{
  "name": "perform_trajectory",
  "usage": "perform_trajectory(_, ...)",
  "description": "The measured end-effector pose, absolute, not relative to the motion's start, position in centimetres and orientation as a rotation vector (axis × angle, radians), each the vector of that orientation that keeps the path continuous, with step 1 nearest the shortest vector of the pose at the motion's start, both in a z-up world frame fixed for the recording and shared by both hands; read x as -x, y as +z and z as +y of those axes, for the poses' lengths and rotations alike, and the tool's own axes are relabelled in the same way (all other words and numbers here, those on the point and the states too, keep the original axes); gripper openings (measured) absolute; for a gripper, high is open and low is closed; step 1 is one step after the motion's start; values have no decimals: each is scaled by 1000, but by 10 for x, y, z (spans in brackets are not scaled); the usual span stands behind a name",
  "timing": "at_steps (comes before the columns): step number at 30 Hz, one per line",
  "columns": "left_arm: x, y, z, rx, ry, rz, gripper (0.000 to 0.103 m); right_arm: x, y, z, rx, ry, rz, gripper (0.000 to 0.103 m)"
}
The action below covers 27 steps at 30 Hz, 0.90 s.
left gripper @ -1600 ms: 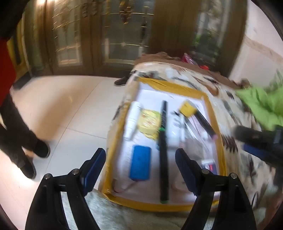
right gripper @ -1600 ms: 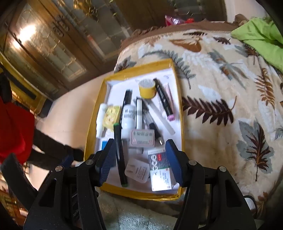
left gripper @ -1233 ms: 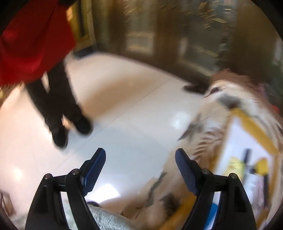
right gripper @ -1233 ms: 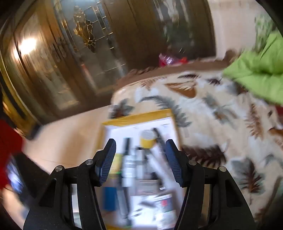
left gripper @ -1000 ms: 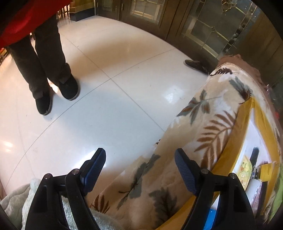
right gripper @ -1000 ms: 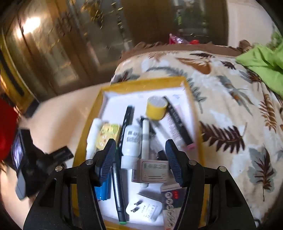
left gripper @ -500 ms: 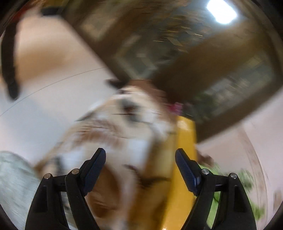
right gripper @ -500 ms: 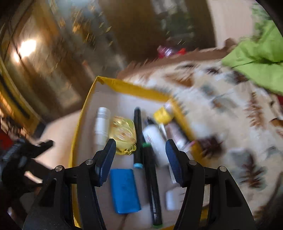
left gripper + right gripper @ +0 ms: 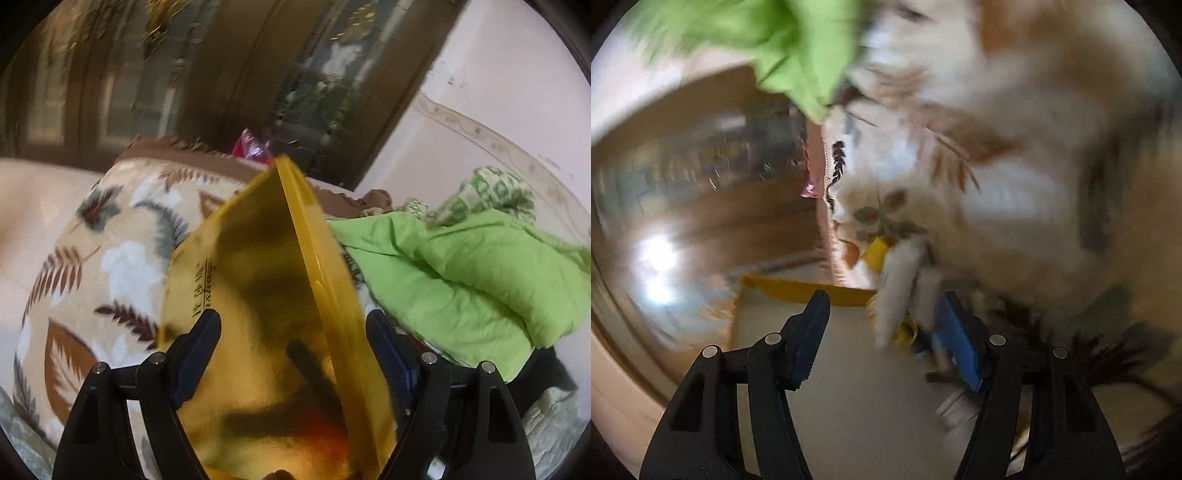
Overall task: Organize rigid objects
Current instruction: 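Grasp the yellow tray rim with the left tool and tip the items onto the blanket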
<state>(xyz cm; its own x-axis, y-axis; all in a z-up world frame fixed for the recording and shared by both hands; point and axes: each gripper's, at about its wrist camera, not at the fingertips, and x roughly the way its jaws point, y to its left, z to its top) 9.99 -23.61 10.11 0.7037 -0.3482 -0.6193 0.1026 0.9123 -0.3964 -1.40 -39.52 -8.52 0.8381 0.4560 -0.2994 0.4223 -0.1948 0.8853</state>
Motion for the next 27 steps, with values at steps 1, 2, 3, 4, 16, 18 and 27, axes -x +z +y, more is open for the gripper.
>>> perform_trajectory(1, -99, 102, -244, 326, -272, 750, 81, 13, -89, -394, -1849, 49, 656, 63)
perform_trajectory(2, -100, 105, -249, 317, -293, 758, 81, 12, -88, -396, -1865, 58, 642, 63)
perform_trajectory(3, -101, 107, -251, 310, -312, 762, 81, 13, -85, -395, -1866, 63, 630, 63)
perform_trajectory(4, -101, 109, -252, 305, -319, 759, 81, 14, -82, -398, -1858, 63, 628, 63)
perform_trajectory(16, -66, 128, -158, 373, -225, 664, 81, -2, 30, -346, -1233, 113, 638, 63)
perform_trajectory(18, -49, 131, -104, 454, -147, 615, 81, -2, 77, -296, -923, 167, 614, 63)
perform_trajectory(27, -30, 42, 99, 622, 513, 587, 84, -32, 47, -136, -541, 425, 903, 62)
